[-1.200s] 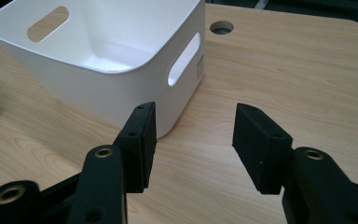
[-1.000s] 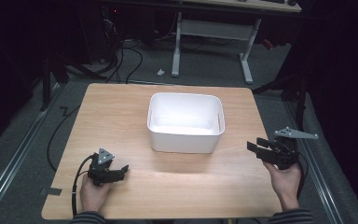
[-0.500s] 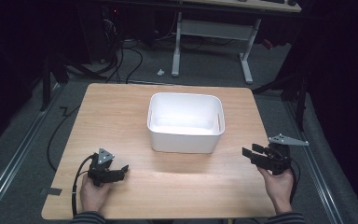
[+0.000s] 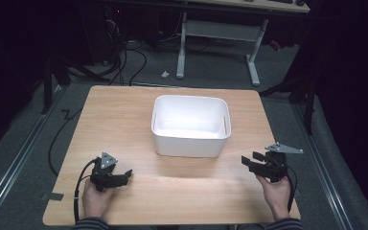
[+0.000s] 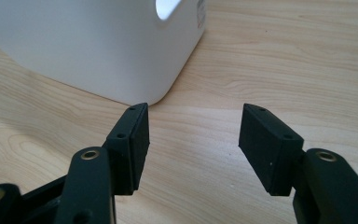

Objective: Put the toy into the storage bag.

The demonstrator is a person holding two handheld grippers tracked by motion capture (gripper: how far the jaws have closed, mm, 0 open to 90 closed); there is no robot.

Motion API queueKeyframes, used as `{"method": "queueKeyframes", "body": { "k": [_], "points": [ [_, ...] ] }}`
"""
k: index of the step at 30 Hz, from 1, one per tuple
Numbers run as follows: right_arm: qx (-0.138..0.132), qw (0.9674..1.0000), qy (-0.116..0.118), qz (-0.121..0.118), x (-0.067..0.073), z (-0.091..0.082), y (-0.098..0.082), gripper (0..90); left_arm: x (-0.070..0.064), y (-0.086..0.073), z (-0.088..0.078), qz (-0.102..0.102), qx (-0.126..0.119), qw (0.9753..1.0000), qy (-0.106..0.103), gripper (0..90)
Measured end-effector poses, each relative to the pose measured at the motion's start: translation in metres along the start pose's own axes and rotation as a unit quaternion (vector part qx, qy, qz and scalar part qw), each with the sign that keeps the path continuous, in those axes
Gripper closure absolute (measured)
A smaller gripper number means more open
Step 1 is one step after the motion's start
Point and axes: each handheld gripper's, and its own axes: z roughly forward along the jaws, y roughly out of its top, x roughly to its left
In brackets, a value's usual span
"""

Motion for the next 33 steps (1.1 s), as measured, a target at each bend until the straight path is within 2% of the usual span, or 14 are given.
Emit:
{"method": "queueKeyframes", "body": {
  "k": [15, 19, 25, 27, 29, 30, 33],
  "points": [
    [0.021, 0.9996, -0.02, 0.003, 0.001, 0.03, -0.019, 39.7, 0.0, 0.0, 0.0, 0.0, 0.0, 1.0, 0.0, 19.2],
    [0.031, 0.9989, -0.036, -0.005, 0.001, 0.041, -0.025, 38.7, 0.0, 0.0, 0.0, 0.0, 0.0, 1.0, 0.0, 19.2],
    [0.038, 0.9979, -0.053, -0.004, 0.001, 0.056, -0.037, 37.7, 0.0, 0.0, 0.0, 0.0, 0.0, 1.0, 0.0, 19.2],
    [0.045, 0.997, -0.062, -0.008, 0.001, 0.061, -0.041, 36.2, 0.0, 0.0, 0.0, 0.0, 0.0, 1.0, -0.001, 19.2],
    [0.022, 0.9963, -0.077, -0.031, 0.002, 0.064, -0.047, 34.9, 0.0, 0.0, 0.0, 0.0, 0.0, 1.0, 0.0, 19.2],
    [0.02, 0.9955, -0.085, -0.038, 0.005, 0.065, -0.048, 34.5, 0.0, 0.0, 0.0, 0.0, 0.0, 1.0, -0.001, 19.2],
    [0.021, 0.9957, -0.08, -0.041, 0.004, 0.065, -0.048, 31.8, 0.0, 0.0, 0.0, 0.0, 0.0, 1.0, -0.001, 19.1]
  ]
}}
